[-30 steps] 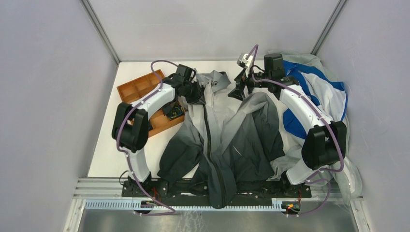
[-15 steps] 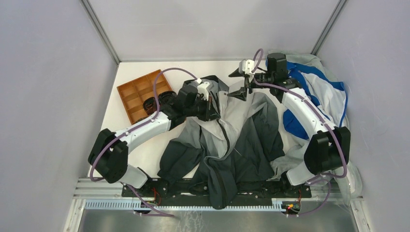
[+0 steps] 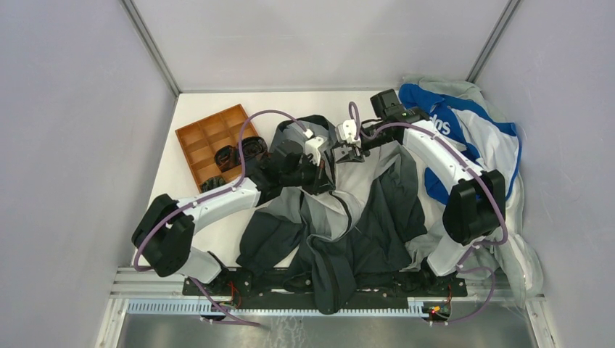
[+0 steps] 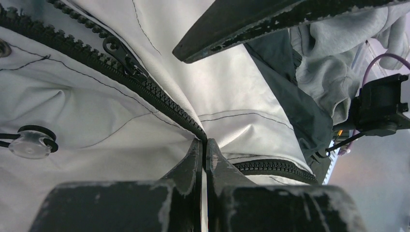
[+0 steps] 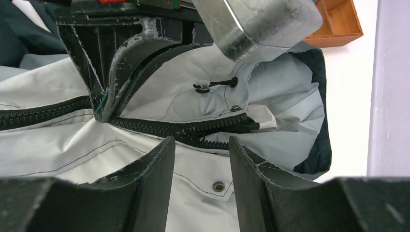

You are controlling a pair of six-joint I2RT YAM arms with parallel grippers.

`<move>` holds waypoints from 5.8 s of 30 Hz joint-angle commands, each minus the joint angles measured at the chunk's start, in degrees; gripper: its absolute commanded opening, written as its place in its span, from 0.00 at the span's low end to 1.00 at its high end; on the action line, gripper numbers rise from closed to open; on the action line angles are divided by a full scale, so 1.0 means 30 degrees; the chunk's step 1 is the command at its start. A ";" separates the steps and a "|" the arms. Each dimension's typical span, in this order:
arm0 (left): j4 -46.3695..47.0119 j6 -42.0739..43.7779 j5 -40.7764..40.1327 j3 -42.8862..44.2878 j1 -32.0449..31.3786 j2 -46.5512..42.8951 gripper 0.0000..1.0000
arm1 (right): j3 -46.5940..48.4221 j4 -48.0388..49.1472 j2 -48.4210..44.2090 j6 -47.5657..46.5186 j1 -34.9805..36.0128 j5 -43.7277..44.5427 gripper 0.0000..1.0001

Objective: Zip up the jacket
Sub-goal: Zip the zipper on the jacket.

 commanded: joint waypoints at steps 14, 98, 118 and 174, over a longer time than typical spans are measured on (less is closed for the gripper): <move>0.0523 0.2690 0.0328 -0.0443 -0.1192 -0.1069 0.02 | 0.2421 -0.5986 0.2712 -0.6590 0.0589 0.0418 0.53; 0.0130 0.2451 0.0797 -0.0972 -0.1233 -0.1225 0.02 | -0.4951 0.2638 -0.2339 0.0583 0.0989 0.0065 0.16; 0.0395 0.1762 0.1505 -0.1199 -0.1184 -0.1154 0.02 | -0.7263 1.2870 -0.5004 0.7493 0.1145 0.6320 0.00; -0.8017 -0.1253 -0.7266 2.1036 0.6335 1.0340 0.71 | 0.1249 1.0982 -0.3710 1.8757 -0.2119 1.1679 0.98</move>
